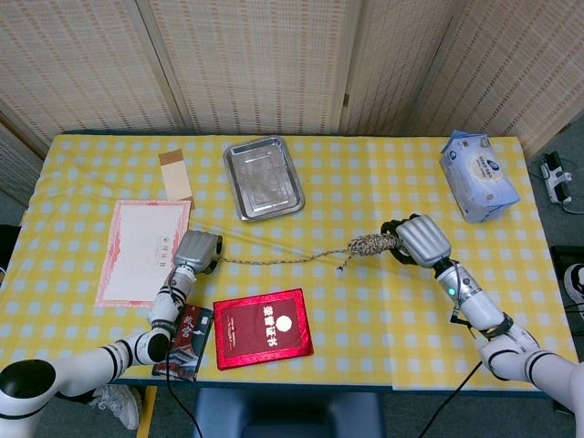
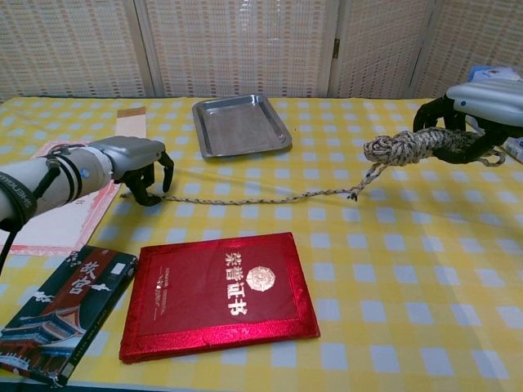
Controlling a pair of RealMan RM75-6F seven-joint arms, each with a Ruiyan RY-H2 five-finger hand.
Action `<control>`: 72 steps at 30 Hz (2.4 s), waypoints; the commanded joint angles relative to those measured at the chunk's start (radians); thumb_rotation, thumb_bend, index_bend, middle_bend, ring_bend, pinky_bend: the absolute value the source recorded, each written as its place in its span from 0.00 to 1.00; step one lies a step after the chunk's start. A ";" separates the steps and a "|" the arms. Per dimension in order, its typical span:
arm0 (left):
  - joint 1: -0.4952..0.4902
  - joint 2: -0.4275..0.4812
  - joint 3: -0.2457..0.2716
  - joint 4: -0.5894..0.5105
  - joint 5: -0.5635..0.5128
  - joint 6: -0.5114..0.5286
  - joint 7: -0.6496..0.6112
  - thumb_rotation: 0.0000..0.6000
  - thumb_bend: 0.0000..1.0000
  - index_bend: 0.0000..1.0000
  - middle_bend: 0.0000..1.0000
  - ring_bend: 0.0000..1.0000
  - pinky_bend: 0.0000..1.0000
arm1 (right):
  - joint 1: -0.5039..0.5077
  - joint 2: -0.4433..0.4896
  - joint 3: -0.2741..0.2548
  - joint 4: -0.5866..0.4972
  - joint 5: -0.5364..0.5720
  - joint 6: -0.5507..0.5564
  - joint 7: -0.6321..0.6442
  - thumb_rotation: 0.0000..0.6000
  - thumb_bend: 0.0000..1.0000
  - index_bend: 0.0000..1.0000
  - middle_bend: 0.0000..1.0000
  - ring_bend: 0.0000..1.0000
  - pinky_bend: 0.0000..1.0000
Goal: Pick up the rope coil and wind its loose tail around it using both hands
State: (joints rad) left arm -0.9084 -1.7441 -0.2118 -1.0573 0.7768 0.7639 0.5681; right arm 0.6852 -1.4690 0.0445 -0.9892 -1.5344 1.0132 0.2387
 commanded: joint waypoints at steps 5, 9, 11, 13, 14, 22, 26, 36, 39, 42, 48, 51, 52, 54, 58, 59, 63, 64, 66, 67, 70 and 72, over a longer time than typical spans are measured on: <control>-0.006 -0.010 0.007 0.014 -0.011 -0.004 0.000 1.00 0.42 0.54 0.96 0.88 0.79 | 0.000 -0.006 -0.002 0.011 -0.002 -0.001 0.009 1.00 0.53 0.77 0.54 0.58 0.48; -0.007 -0.017 0.009 0.021 -0.004 0.002 -0.008 1.00 0.42 0.56 0.96 0.89 0.79 | -0.001 -0.008 -0.002 0.017 -0.001 -0.003 0.011 1.00 0.53 0.77 0.54 0.59 0.48; -0.007 -0.020 0.010 0.024 0.001 0.003 -0.013 1.00 0.42 0.57 0.97 0.89 0.80 | -0.002 -0.008 -0.002 0.018 0.000 -0.003 0.012 1.00 0.53 0.77 0.54 0.59 0.48; -0.008 -0.023 0.012 0.029 0.003 0.001 -0.017 1.00 0.42 0.57 0.97 0.89 0.80 | -0.002 -0.008 -0.002 0.017 0.000 -0.003 0.012 1.00 0.53 0.77 0.54 0.58 0.48; -0.009 -0.024 0.012 0.031 0.002 -0.002 -0.020 1.00 0.43 0.57 0.97 0.89 0.80 | -0.003 -0.008 -0.002 0.017 0.001 -0.003 0.012 1.00 0.53 0.77 0.54 0.58 0.48; -0.011 -0.026 0.012 0.041 -0.006 -0.010 -0.024 1.00 0.48 0.59 0.97 0.89 0.80 | -0.005 -0.007 -0.003 0.016 0.001 -0.003 0.011 1.00 0.53 0.77 0.54 0.58 0.48; -0.010 -0.028 0.015 0.046 -0.005 -0.008 -0.027 1.00 0.49 0.60 0.97 0.90 0.80 | -0.005 -0.007 -0.003 0.015 0.001 -0.003 0.011 1.00 0.53 0.77 0.54 0.58 0.48; 0.018 0.004 -0.011 -0.004 0.054 0.015 -0.139 1.00 0.51 0.63 0.98 0.91 0.81 | -0.017 -0.006 0.006 0.003 -0.007 0.044 0.056 1.00 0.53 0.78 0.54 0.58 0.48; 0.044 0.062 -0.032 -0.075 0.114 0.028 -0.240 1.00 0.51 0.63 0.98 0.91 0.81 | -0.027 -0.002 0.009 -0.012 -0.028 0.096 0.131 1.00 0.53 0.79 0.54 0.59 0.48; 0.068 0.138 -0.045 -0.166 0.186 0.053 -0.317 1.00 0.52 0.63 0.98 0.91 0.81 | -0.028 0.006 0.010 -0.034 -0.052 0.139 0.196 1.00 0.53 0.79 0.54 0.59 0.48; 0.097 0.308 -0.094 -0.384 0.254 0.077 -0.422 1.00 0.51 0.63 0.98 0.91 0.81 | -0.009 0.025 0.018 -0.130 -0.096 0.190 0.288 1.00 0.53 0.79 0.56 0.61 0.50; 0.099 0.383 -0.121 -0.481 0.259 0.082 -0.439 1.00 0.52 0.63 0.98 0.91 0.81 | 0.007 0.024 0.024 -0.185 -0.109 0.194 0.296 1.00 0.53 0.80 0.57 0.62 0.50; 0.099 0.402 -0.129 -0.508 0.256 0.082 -0.443 1.00 0.52 0.63 0.98 0.91 0.81 | 0.012 0.024 0.026 -0.201 -0.110 0.190 0.295 1.00 0.53 0.80 0.58 0.62 0.51; 0.095 0.444 -0.146 -0.565 0.244 0.079 -0.447 1.00 0.52 0.63 0.98 0.91 0.81 | 0.025 0.018 0.033 -0.237 -0.112 0.183 0.289 1.00 0.53 0.80 0.58 0.63 0.51; 0.075 0.501 -0.168 -0.644 0.219 0.082 -0.422 1.00 0.52 0.63 0.98 0.91 0.81 | 0.048 -0.002 0.044 -0.291 -0.116 0.172 0.283 1.00 0.53 0.80 0.59 0.65 0.51; 0.067 0.513 -0.173 -0.664 0.209 0.086 -0.407 1.00 0.52 0.63 0.98 0.91 0.81 | 0.055 -0.010 0.045 -0.302 -0.117 0.165 0.277 1.00 0.53 0.80 0.60 0.65 0.52; 0.033 0.533 -0.190 -0.722 0.157 0.105 -0.358 1.00 0.52 0.63 0.98 0.91 0.81 | 0.075 -0.038 0.057 -0.332 -0.104 0.141 0.255 1.00 0.53 0.80 0.60 0.67 0.53; 0.025 0.535 -0.194 -0.735 0.145 0.111 -0.348 1.00 0.52 0.63 0.98 0.91 0.81 | 0.079 -0.045 0.061 -0.338 -0.099 0.136 0.254 1.00 0.53 0.80 0.60 0.67 0.53; 0.005 0.539 -0.198 -0.762 0.122 0.125 -0.321 1.00 0.52 0.63 0.98 0.91 0.81 | 0.088 -0.060 0.068 -0.351 -0.088 0.122 0.248 1.00 0.53 0.80 0.60 0.68 0.53; -0.003 0.539 -0.200 -0.773 0.114 0.131 -0.309 1.00 0.52 0.63 0.98 0.91 0.81 | 0.092 -0.066 0.071 -0.355 -0.083 0.115 0.243 1.00 0.53 0.80 0.60 0.68 0.54; -0.028 0.540 -0.201 -0.810 0.093 0.153 -0.274 1.00 0.52 0.63 0.98 0.91 0.81 | 0.103 -0.085 0.079 -0.366 -0.062 0.091 0.220 1.00 0.53 0.80 0.61 0.68 0.54; -0.044 0.539 -0.202 -0.835 0.082 0.169 -0.251 1.00 0.52 0.63 0.98 0.91 0.81 | 0.111 -0.097 0.091 -0.378 -0.039 0.073 0.210 1.00 0.53 0.81 0.61 0.68 0.55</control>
State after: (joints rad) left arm -0.9406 -1.2058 -0.4119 -1.8788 0.8688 0.9210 0.3049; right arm 0.7889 -1.5558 0.1262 -1.3575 -1.5887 1.0993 0.4578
